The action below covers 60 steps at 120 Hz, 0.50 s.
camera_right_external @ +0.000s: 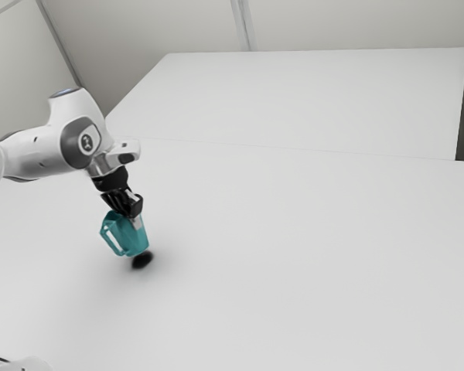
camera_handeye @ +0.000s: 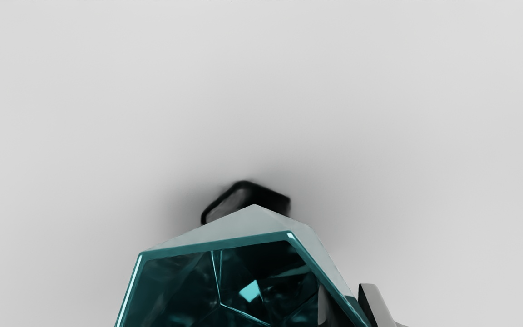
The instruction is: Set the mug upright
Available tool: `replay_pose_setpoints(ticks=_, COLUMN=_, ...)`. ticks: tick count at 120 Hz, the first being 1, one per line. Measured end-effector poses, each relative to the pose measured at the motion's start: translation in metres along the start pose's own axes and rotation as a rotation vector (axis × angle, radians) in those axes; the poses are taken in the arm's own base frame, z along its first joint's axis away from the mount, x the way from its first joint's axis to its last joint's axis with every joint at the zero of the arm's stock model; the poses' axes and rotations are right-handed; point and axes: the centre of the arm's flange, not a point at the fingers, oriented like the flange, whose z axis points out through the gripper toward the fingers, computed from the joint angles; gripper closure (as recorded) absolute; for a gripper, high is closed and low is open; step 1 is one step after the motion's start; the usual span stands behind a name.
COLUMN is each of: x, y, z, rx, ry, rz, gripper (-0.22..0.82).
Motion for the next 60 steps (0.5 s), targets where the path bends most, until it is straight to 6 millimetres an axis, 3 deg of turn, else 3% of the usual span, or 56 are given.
replay_pose_setpoints(ticks=60, x=0.033, y=0.013, z=0.021, rx=-0.010, ry=0.038, rz=-0.050, gripper=0.78)
